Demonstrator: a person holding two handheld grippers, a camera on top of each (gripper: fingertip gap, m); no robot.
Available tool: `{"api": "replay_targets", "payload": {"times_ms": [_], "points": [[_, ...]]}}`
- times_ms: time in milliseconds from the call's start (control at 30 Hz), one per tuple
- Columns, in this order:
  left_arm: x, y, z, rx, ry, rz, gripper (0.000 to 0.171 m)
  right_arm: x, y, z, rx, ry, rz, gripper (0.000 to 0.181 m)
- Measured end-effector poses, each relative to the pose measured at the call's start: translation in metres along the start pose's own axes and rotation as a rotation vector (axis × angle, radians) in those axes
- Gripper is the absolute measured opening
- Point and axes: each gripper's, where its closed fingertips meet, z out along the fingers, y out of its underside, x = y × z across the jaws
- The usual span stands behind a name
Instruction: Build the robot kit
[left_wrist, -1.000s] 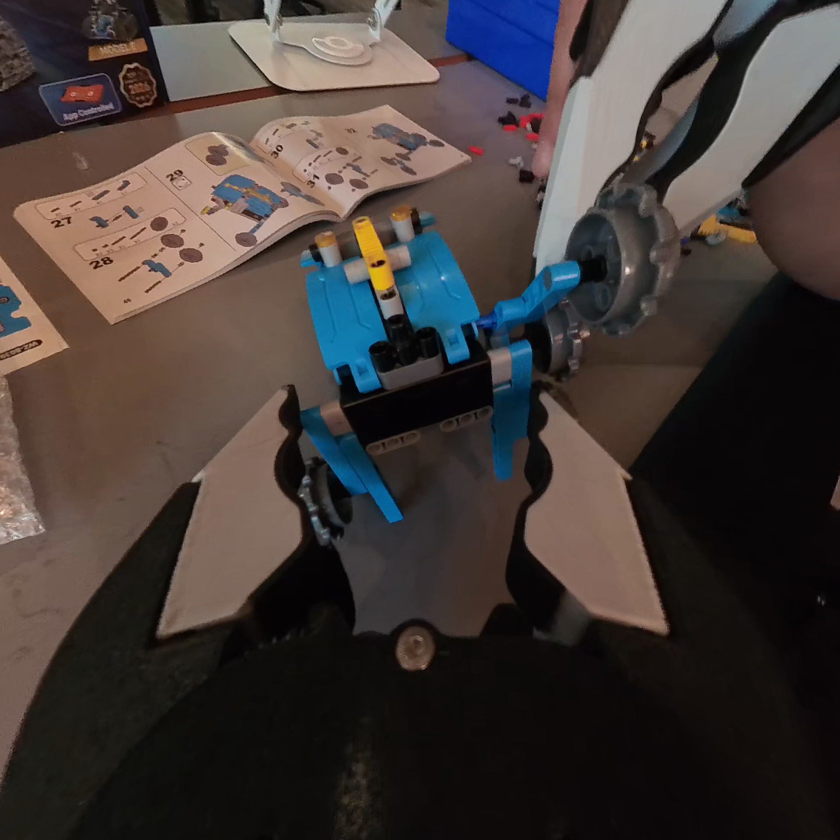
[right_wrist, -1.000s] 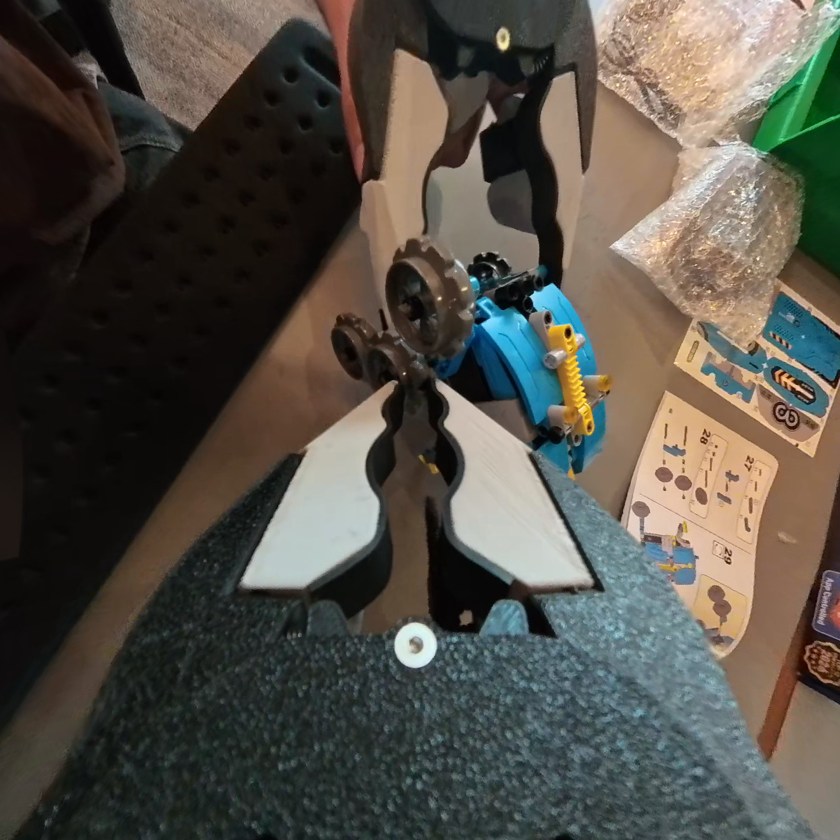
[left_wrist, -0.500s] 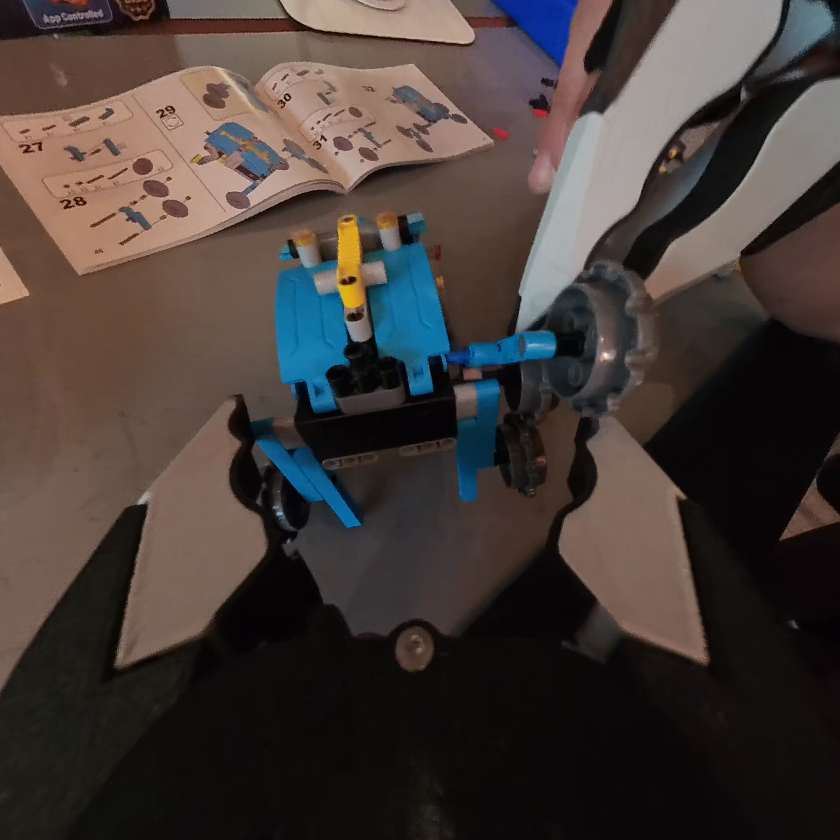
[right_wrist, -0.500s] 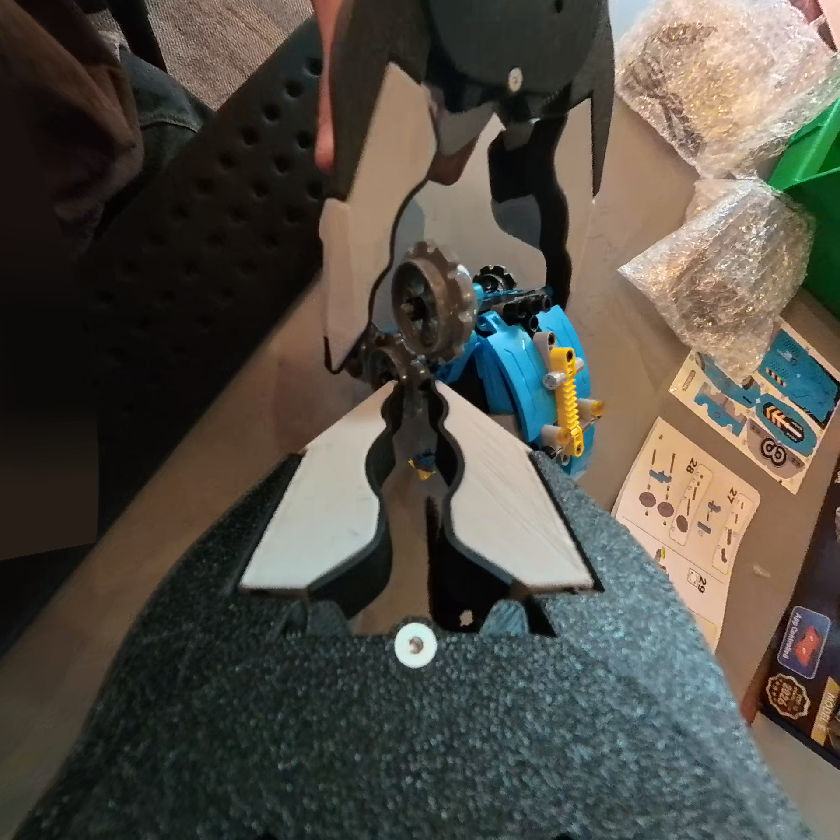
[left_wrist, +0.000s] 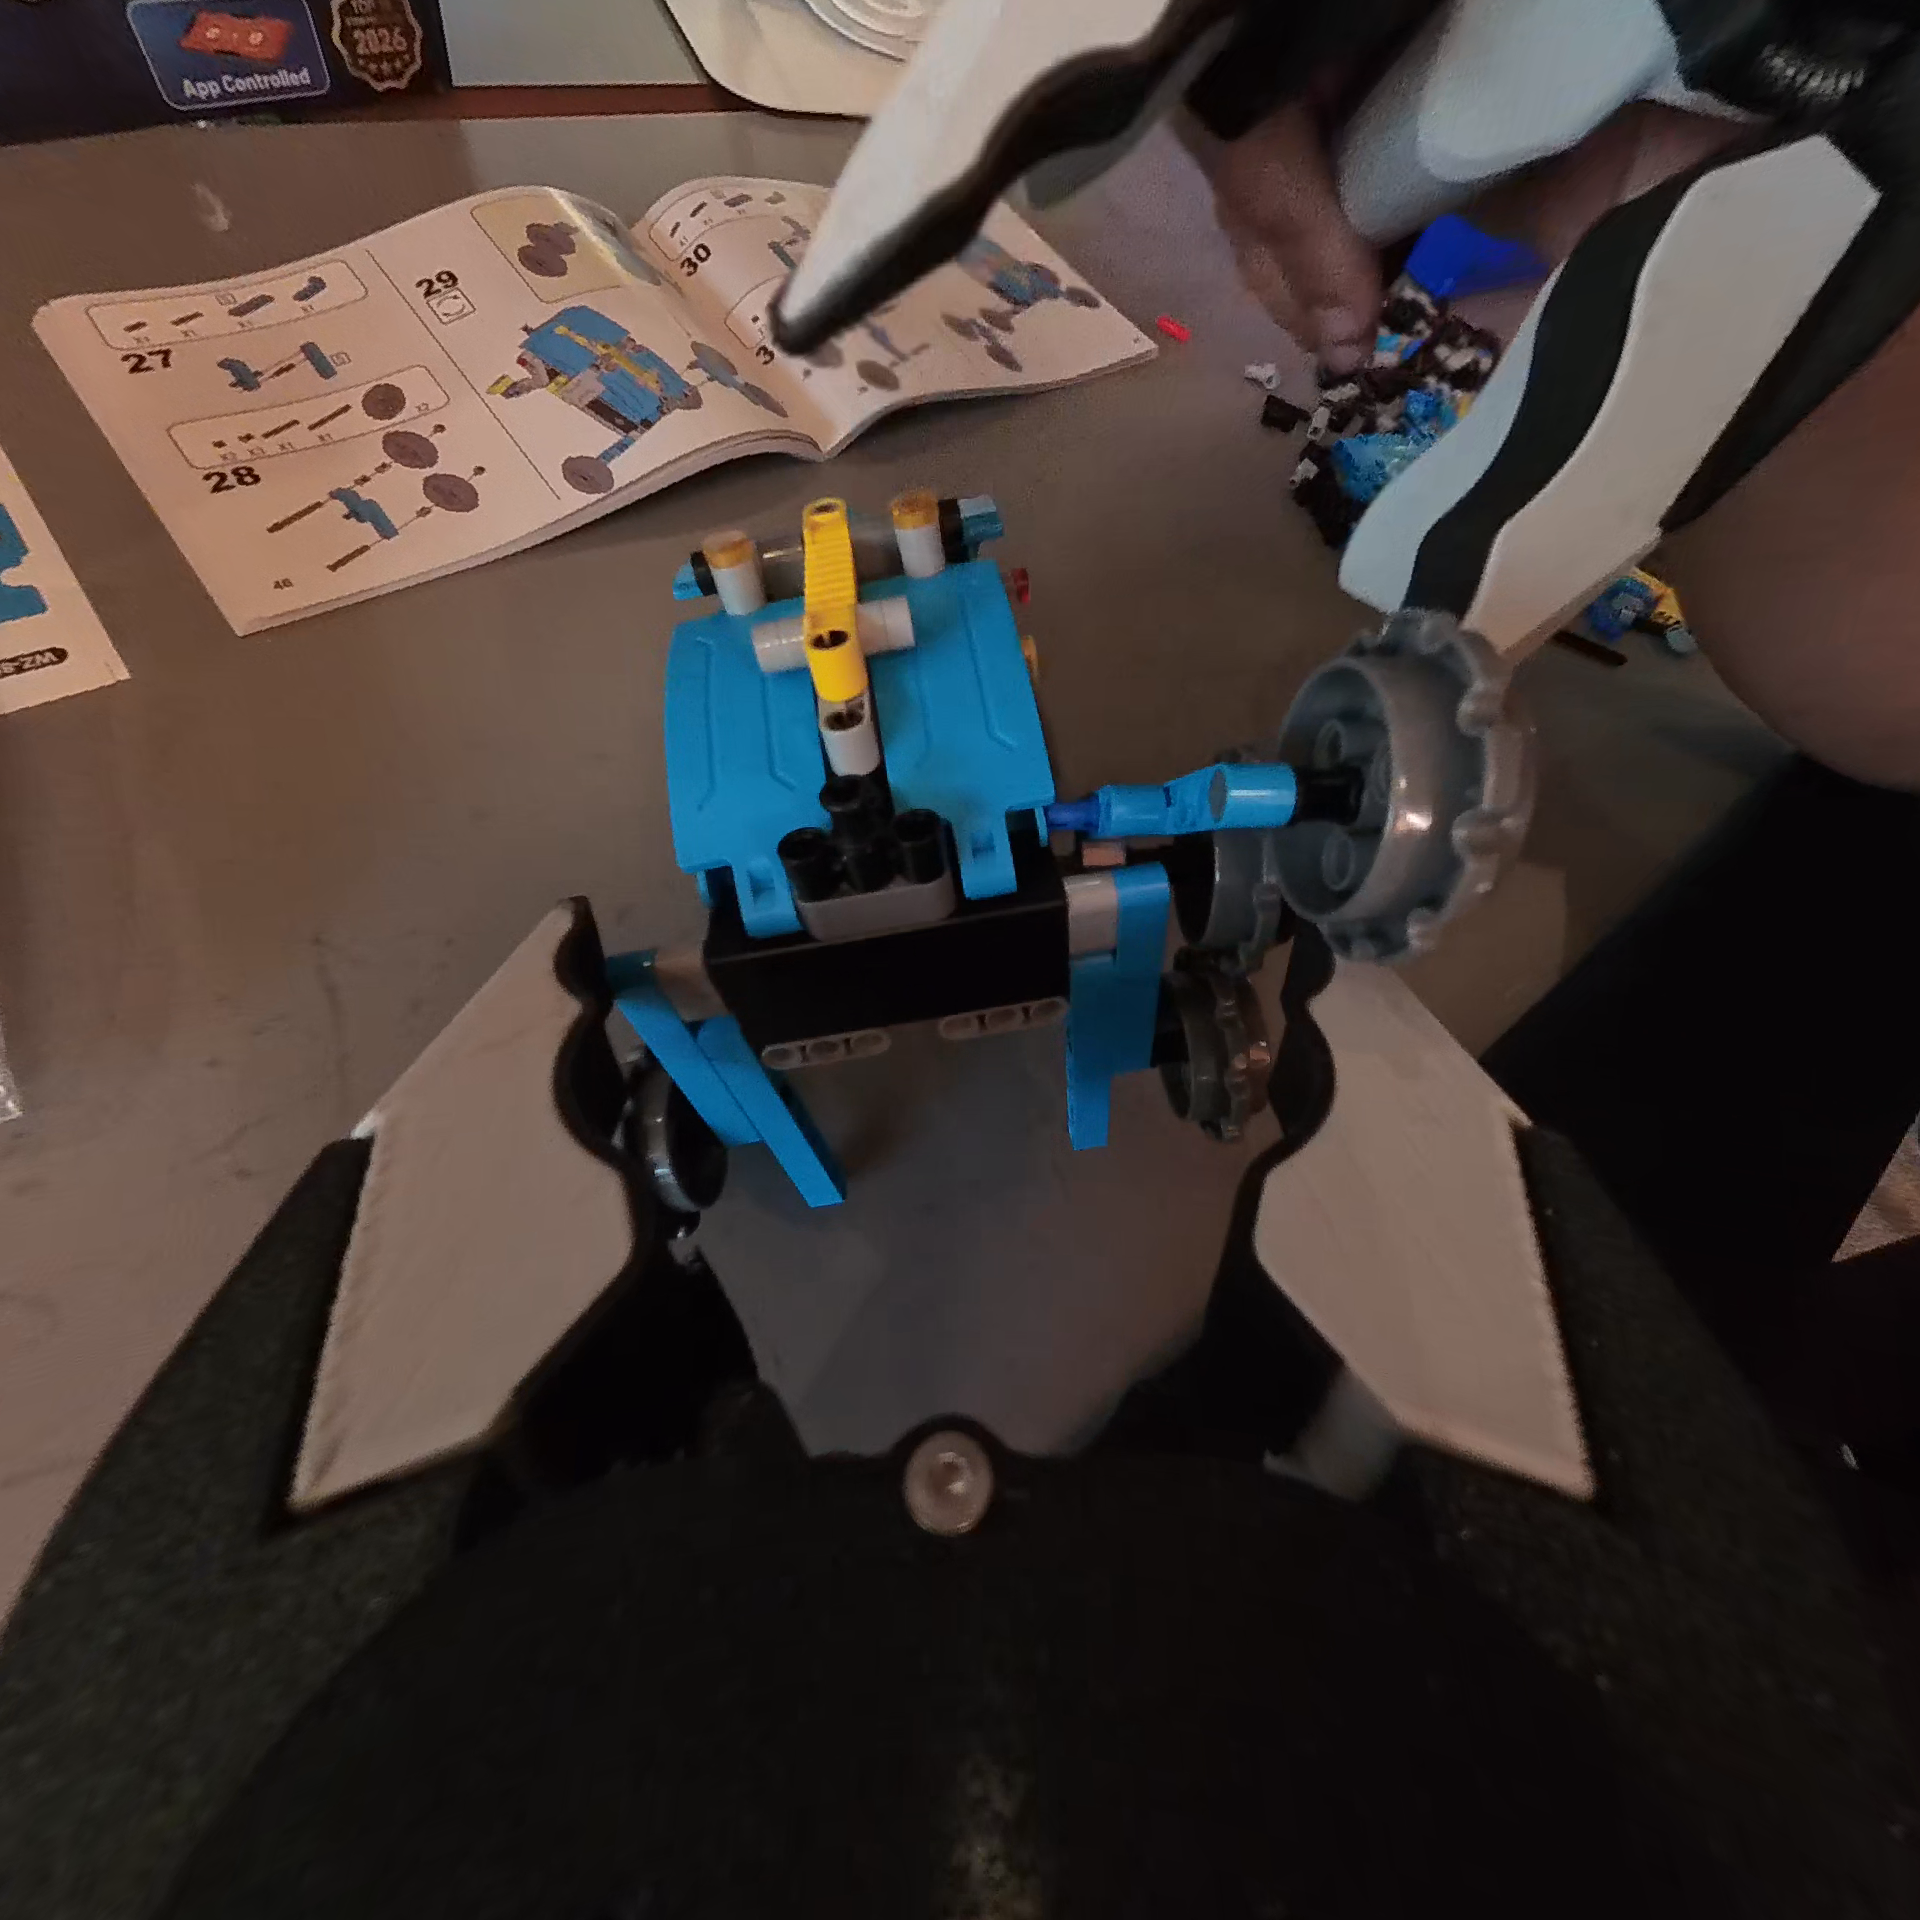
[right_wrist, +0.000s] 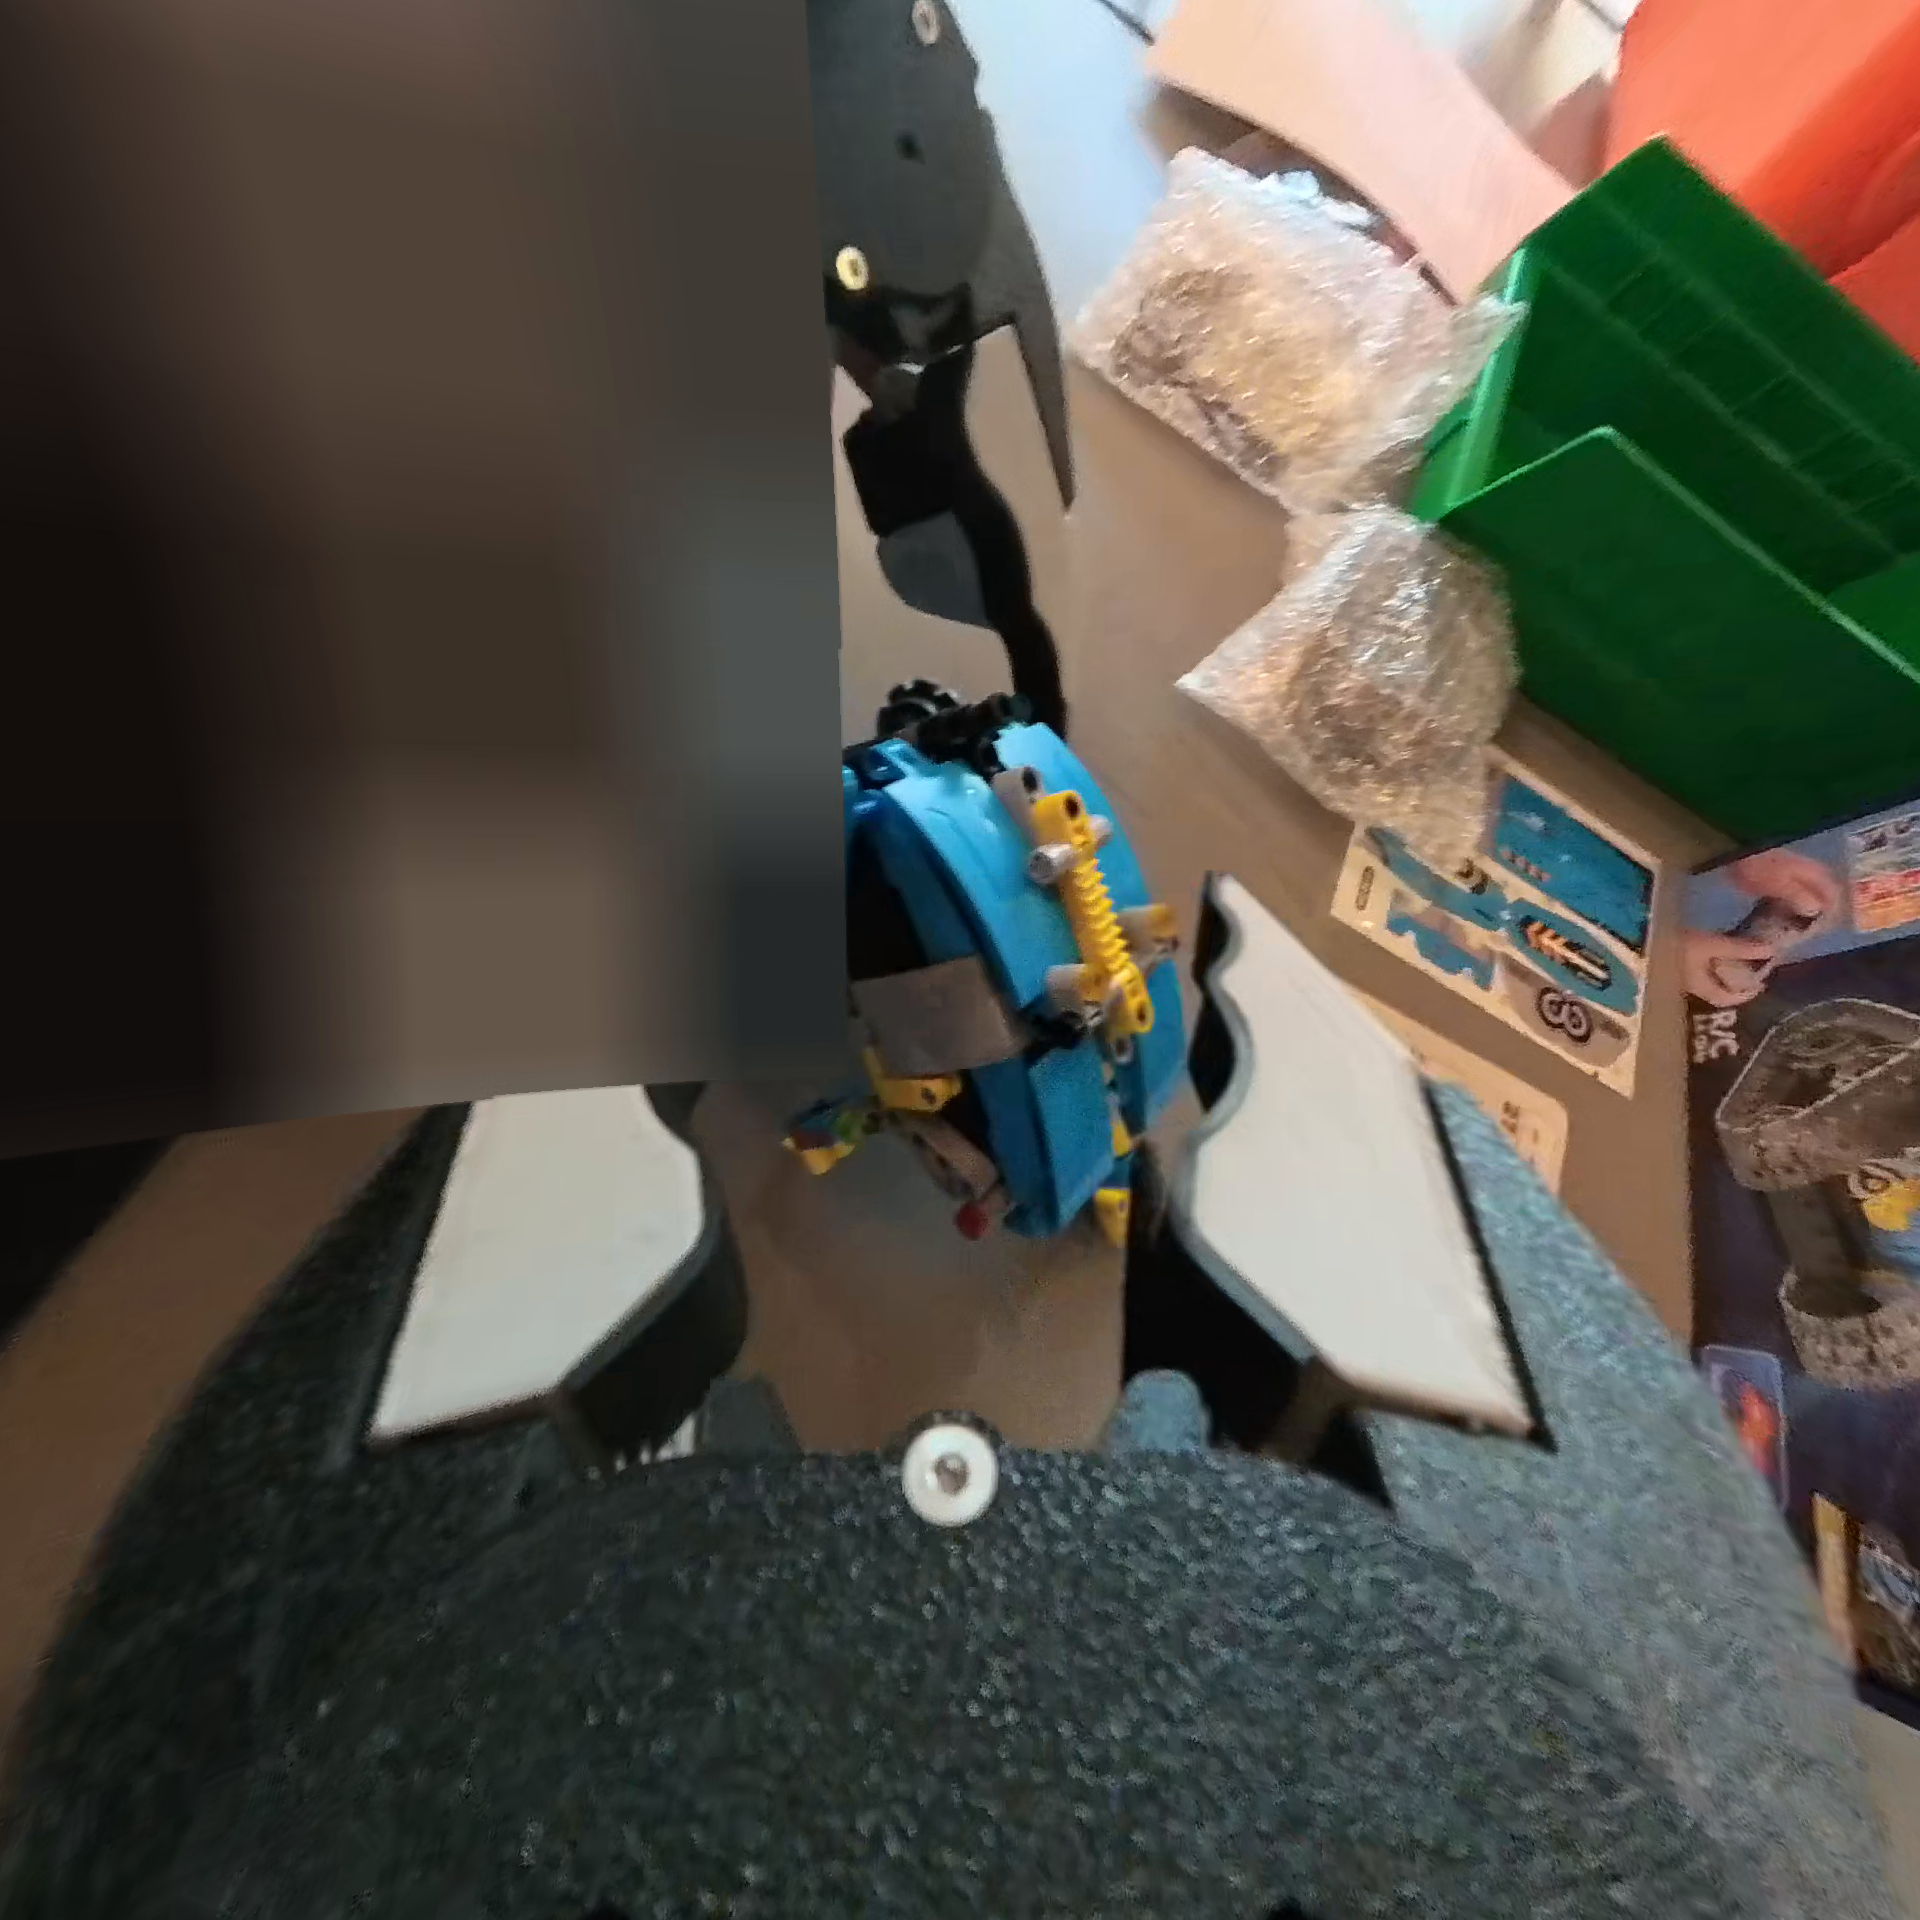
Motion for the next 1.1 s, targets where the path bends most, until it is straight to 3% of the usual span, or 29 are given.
{"api": "replay_targets", "payload": {"times_ms": [267,667,867,1100], "points": [[-0.001,0.001,0.002,0.005,-0.042,0.011,0.128,-0.011,0.006,0.015,0.107,-0.366,0.161,0.092],[-0.005,-0.001,0.006,0.016,-0.039,-0.011,0.13,-0.01,0.008,0.015,0.112,-0.385,0.157,0.08],[-0.003,0.002,0.001,0.024,-0.005,0.03,0.127,-0.012,0.006,0.019,0.076,-0.339,0.174,0.094],[-0.004,0.001,-0.001,0.029,0.021,0.018,0.124,-0.011,0.004,0.021,0.079,-0.339,0.204,0.094]]}}
